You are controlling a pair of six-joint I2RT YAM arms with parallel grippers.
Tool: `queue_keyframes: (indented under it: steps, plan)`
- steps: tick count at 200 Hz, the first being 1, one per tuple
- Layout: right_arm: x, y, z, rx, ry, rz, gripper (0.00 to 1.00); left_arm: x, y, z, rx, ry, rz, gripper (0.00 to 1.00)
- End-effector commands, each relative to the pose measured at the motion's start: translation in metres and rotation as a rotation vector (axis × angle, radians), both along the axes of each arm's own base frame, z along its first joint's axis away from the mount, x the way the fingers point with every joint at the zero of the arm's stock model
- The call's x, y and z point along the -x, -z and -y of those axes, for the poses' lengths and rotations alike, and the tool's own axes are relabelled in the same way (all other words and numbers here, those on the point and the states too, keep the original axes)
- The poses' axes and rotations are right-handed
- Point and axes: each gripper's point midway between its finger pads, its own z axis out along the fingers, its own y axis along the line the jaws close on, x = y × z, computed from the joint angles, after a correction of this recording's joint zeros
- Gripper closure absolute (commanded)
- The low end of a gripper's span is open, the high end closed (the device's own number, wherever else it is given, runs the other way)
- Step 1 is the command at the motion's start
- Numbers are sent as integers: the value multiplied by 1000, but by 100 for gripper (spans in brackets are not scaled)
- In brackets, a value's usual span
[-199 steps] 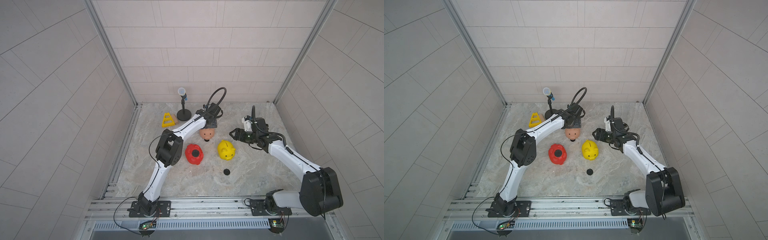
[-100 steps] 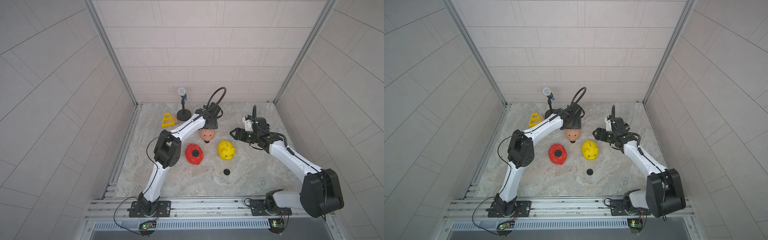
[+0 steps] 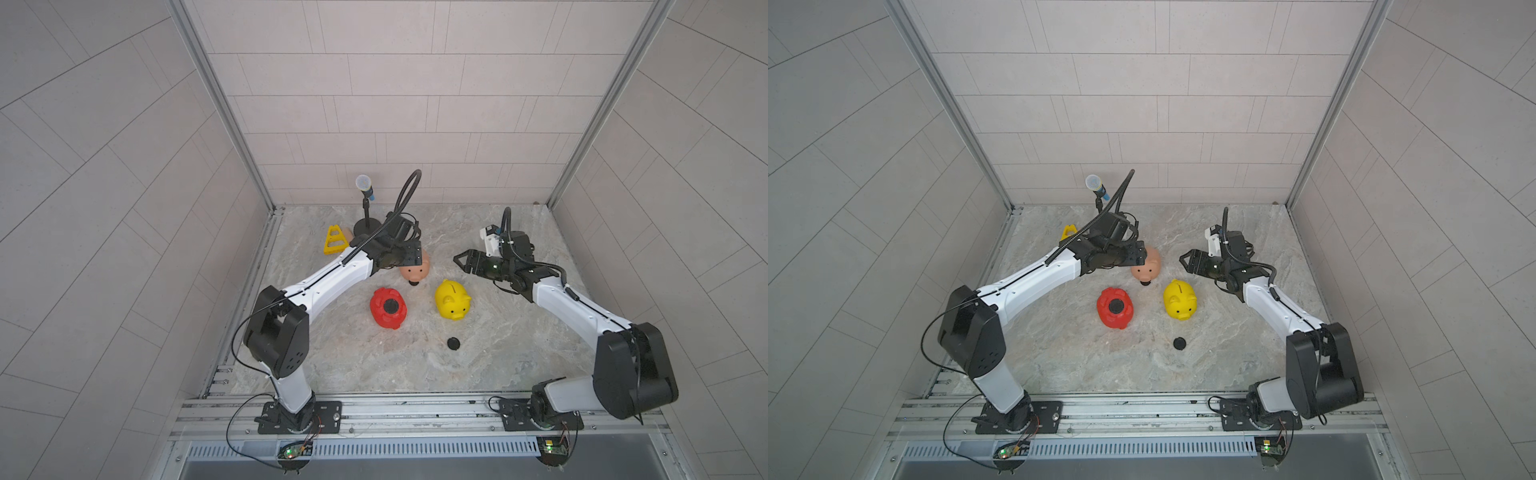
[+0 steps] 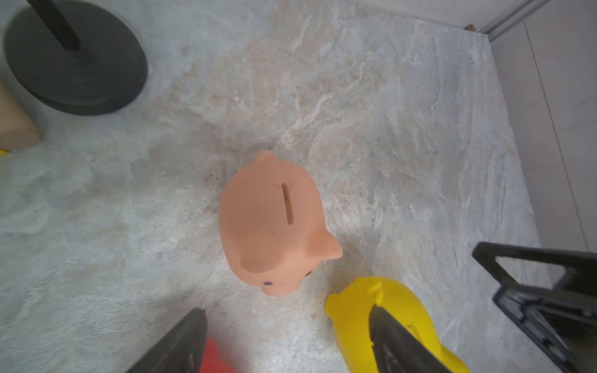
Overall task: Close piggy banks
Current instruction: Move the piggy bank to the center of the board, then turn over the piggy bank at the center of the board.
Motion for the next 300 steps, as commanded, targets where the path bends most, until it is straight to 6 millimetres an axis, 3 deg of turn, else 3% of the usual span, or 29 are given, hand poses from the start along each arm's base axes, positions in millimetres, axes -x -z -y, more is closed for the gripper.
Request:
queue_keyframes:
  steps: [1,35,106,168,230,300]
  plan:
    - [-16,-12,-16,-112,-34,34,27,0,-4,13,114,89,39,17]
    - [-36,-3,-25,-181,-36,20,31,-14,13,8,151,94,12,23]
    - [-63,12,-36,-268,-21,-11,38,-20,32,9,174,137,-44,33]
    - [-68,20,-39,-270,-18,-31,40,-26,45,9,165,111,-67,41]
    - [-68,27,-44,-266,-28,-49,42,-31,40,5,148,99,-53,41]
    - [-68,32,-48,-261,-37,-66,43,-33,49,3,128,89,-74,43]
